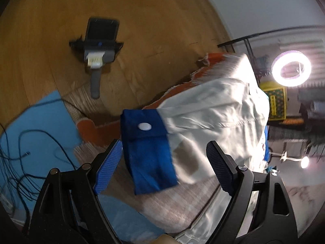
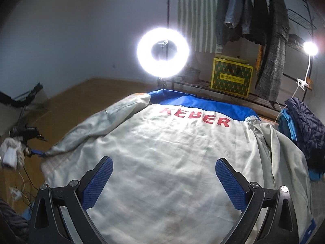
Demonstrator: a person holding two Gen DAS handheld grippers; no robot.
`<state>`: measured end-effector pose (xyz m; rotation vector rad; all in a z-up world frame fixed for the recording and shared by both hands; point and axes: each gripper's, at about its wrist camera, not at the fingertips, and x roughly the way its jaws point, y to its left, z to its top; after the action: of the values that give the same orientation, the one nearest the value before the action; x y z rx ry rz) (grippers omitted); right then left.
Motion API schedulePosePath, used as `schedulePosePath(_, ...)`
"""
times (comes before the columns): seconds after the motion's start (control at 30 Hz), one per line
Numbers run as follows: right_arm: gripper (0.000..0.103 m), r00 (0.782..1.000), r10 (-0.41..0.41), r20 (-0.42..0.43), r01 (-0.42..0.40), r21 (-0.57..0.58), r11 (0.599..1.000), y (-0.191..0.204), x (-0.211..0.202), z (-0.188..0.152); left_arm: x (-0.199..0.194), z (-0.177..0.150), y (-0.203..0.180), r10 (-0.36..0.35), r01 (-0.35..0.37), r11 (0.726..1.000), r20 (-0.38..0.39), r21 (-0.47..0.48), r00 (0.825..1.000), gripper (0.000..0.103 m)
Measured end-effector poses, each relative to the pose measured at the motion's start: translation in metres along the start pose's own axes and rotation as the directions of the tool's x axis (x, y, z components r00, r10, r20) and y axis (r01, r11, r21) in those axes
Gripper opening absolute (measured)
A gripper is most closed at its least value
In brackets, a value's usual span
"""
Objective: Fold large clothes
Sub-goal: 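Grasp the blue cuff of a sleeve with the left tool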
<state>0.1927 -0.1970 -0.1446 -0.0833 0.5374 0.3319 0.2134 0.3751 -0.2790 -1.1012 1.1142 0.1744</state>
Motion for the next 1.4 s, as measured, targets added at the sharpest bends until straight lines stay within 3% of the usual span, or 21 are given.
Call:
schedulePosePath(0.2, 0.102, 1.0, 0.023, -0.005, -0.023, -0.026, 0.999, 0.006, 0.01, -0.002, 0.03, 0.004, 0.02, -0.092, 0.081, 0.992, -0.108, -0.097, 0.99, 0.087)
schedulePosePath(0.33, 0.102, 1.0, 0.014, -0.002, -0.014, -0.061, 0.998, 0.012, 0.014, -0.003, 0.027, 0.008, 0.014, -0.128, 0.122, 0.989, -0.068, -0.086, 0.989, 0.084)
schedulePosePath(0.37, 0.102, 1.0, 0.012, -0.002, -0.012, -0.066, 0.998, 0.014, 0.015, -0.003, 0.025, 0.011, 0.014, -0.13, 0.126, 0.989, -0.048, -0.08, 0.99, 0.08)
schedulePosePath(0.43, 0.102, 1.0, 0.013, -0.006, -0.013, -0.073, 0.997, 0.016, 0.017, -0.004, 0.021, 0.014, 0.009, -0.122, 0.12, 0.991, -0.021, -0.055, 0.992, 0.049)
schedulePosePath(0.47, 0.102, 1.0, 0.013, -0.008, -0.013, -0.075, 0.997, 0.016, 0.017, -0.005, 0.021, 0.015, 0.008, -0.118, 0.117, 0.992, -0.015, -0.042, 0.993, 0.043)
schedulePosePath(0.53, 0.102, 1.0, 0.01, -0.01, -0.011, -0.081, 0.997, 0.018, 0.017, -0.006, 0.018, 0.015, 0.003, -0.099, 0.099, 0.995, 0.002, -0.005, 0.995, 0.019)
schedulePosePath(0.63, 0.102, 1.0, -0.002, -0.003, 0.001, -0.093, 0.996, 0.019, 0.016, -0.006, 0.007, 0.014, -0.006, -0.097, 0.095, 0.994, 0.047, 0.05, 0.994, 0.006)
schedulePosePath(0.77, 0.1, 0.999, 0.011, -0.032, -0.013, -0.083, 0.996, 0.016, 0.019, -0.007, -0.017, 0.007, -0.036, -0.088, 0.064, 0.983, 0.137, 0.173, 0.987, 0.004)
schedulePosePath(0.87, 0.097, 0.998, 0.026, -0.063, -0.03, -0.065, 0.997, 0.013, 0.023, -0.007, -0.038, -0.006, -0.066, -0.112, 0.056, 0.958, 0.187, 0.28, 0.976, 0.003)
schedulePosePath(1.07, 0.087, 0.989, 0.082, -0.125, -0.085, -0.02, 0.996, 0.007, 0.03, -0.009, -0.071, -0.057, -0.135, -0.199, 0.069, 0.865, 0.214, 0.498, 0.956, 0.002)
schedulePosePath(1.2, 0.072, 0.979, 0.135, -0.155, -0.132, 0.03, 0.991, 0.003, 0.034, -0.008, -0.071, -0.109, -0.178, -0.227, 0.066, 0.765, 0.172, 0.641, 0.959, 0.002)
schedulePosePath(1.3, 0.059, 0.967, 0.183, -0.175, -0.17, 0.083, 0.982, -0.001, 0.037, -0.006, -0.065, -0.156, -0.206, -0.218, 0.034, 0.654, 0.145, 0.756, 0.965, 0.002)
schedulePosePath(1.4, 0.053, 0.957, 0.228, -0.181, -0.203, 0.146, 0.968, -0.008, 0.039, -0.002, -0.059, -0.208, -0.226, -0.213, 0.024, 0.525, 0.104, 0.851, 0.972, 0.002)
